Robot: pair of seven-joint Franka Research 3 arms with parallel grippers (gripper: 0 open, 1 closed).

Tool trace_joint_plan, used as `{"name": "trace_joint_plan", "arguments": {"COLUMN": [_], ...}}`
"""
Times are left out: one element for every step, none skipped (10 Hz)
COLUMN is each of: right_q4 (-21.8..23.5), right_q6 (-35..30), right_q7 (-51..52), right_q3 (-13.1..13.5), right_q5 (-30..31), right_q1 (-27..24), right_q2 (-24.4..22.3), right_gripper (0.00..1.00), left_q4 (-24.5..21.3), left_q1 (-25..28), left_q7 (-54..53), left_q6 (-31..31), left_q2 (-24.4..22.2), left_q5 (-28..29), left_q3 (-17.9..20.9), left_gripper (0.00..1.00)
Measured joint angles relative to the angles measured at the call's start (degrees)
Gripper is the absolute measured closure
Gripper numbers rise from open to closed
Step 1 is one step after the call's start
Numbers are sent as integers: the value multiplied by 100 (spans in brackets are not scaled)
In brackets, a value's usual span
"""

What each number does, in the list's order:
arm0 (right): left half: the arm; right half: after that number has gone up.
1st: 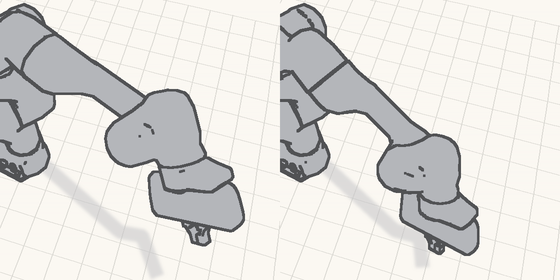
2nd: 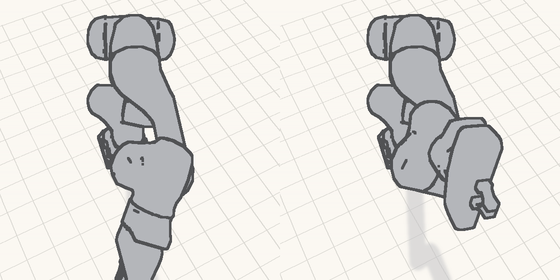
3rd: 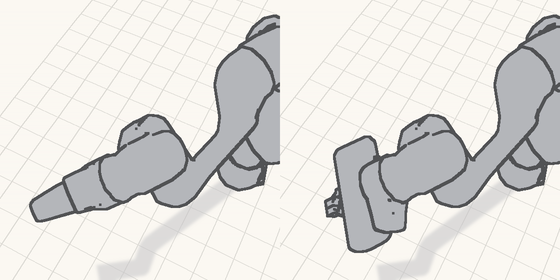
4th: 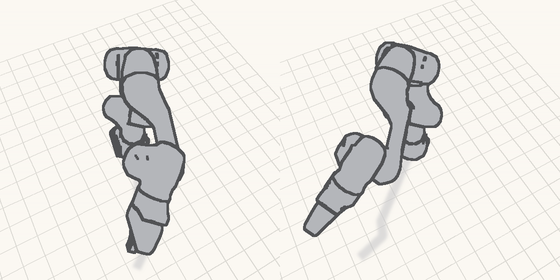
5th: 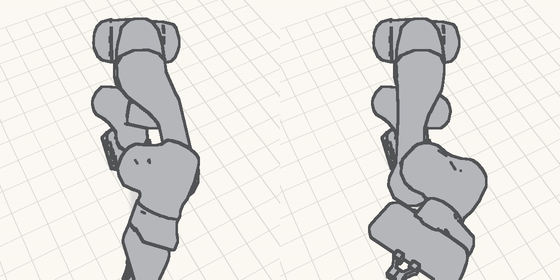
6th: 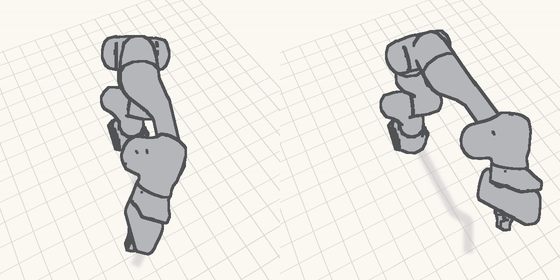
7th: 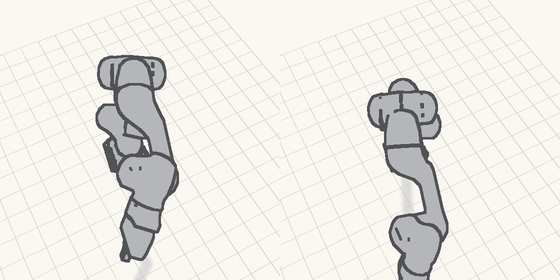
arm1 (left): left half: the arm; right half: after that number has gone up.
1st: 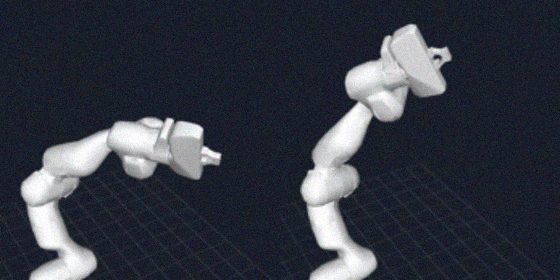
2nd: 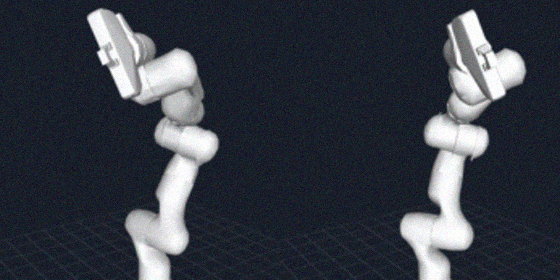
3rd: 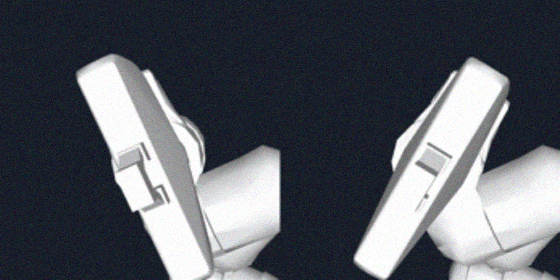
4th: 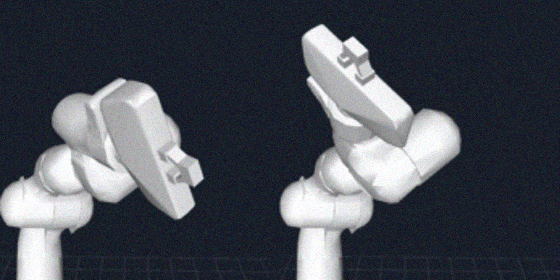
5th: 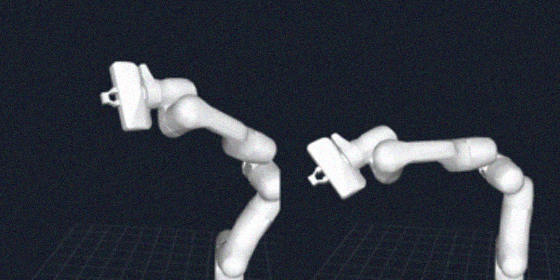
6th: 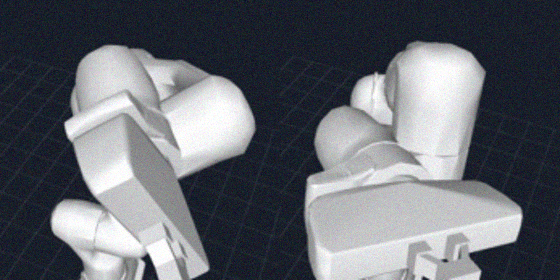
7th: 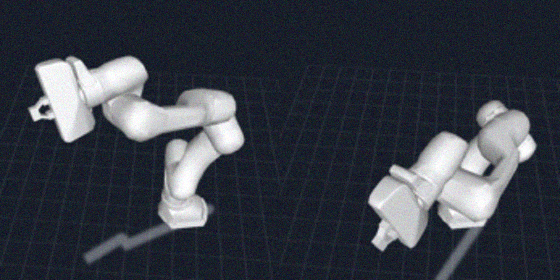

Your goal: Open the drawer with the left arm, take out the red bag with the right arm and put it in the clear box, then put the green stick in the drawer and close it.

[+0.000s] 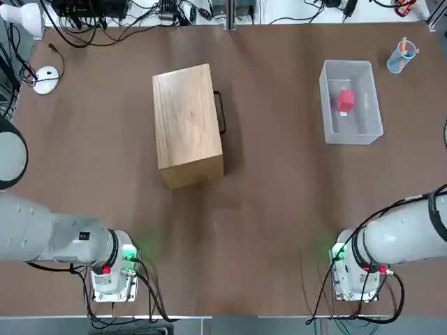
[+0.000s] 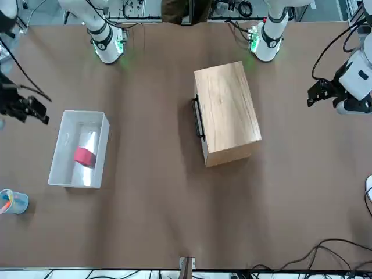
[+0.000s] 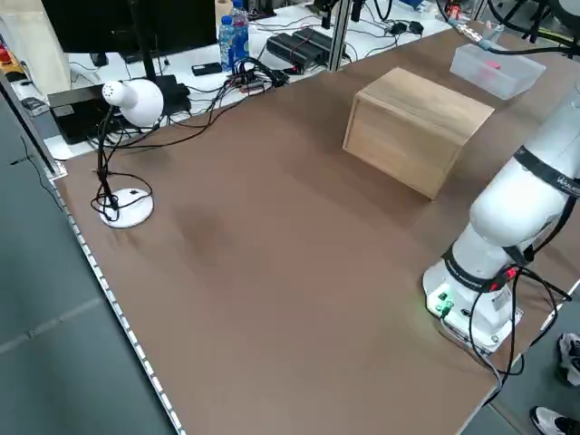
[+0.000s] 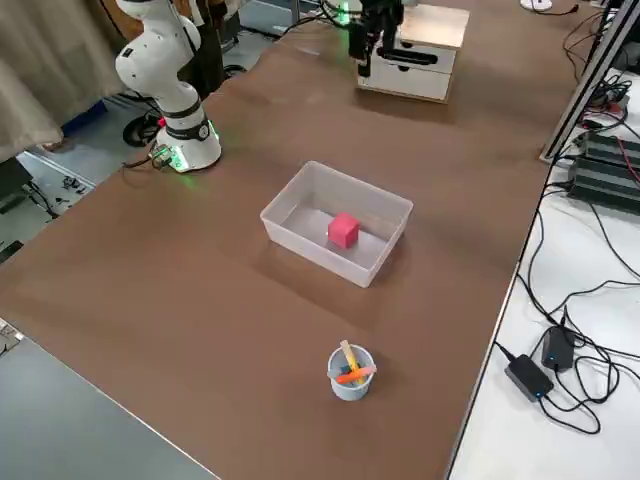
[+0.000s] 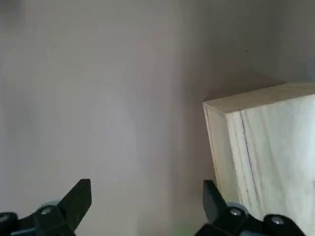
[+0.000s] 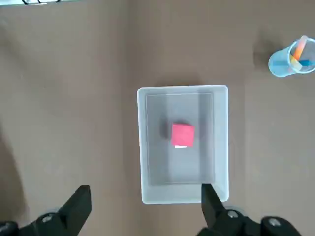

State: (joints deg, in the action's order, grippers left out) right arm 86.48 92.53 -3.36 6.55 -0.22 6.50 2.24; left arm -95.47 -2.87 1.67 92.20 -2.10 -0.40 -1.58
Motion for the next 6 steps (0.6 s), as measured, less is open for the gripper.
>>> {"name": "trace_joint_plan", "arguments": {"right_q4": [22, 33, 39, 40, 40, 40], "right_q6": [0, 1, 1, 0, 1, 4], "right_q7": [51, 65, 67, 67, 66, 67], "right_q3": [-1, -8, -18, -20, -20, -18], "right_q5": [47, 55, 57, 56, 56, 61], "right_q1": [0, 0, 0, 0, 0, 0], "right_q2": [-34, -30, -29, -28, -27, -27], "right_gripper": [0, 0, 0, 0, 0, 0], "left_q4": [9, 15, 21, 29, 46, 56], "left_q1": [0, 0, 0, 0, 0, 0], "left_q7": [0, 0, 0, 0, 0, 0], "left_q6": [28, 87, 155, 208, 219, 219], "left_q2": [0, 0, 0, 0, 0, 0], "left_q5": [0, 0, 0, 0, 0, 0], "left_q3": [0, 0, 0, 0, 0, 1], "left_gripper": [0, 0, 0, 0, 0, 0]}}
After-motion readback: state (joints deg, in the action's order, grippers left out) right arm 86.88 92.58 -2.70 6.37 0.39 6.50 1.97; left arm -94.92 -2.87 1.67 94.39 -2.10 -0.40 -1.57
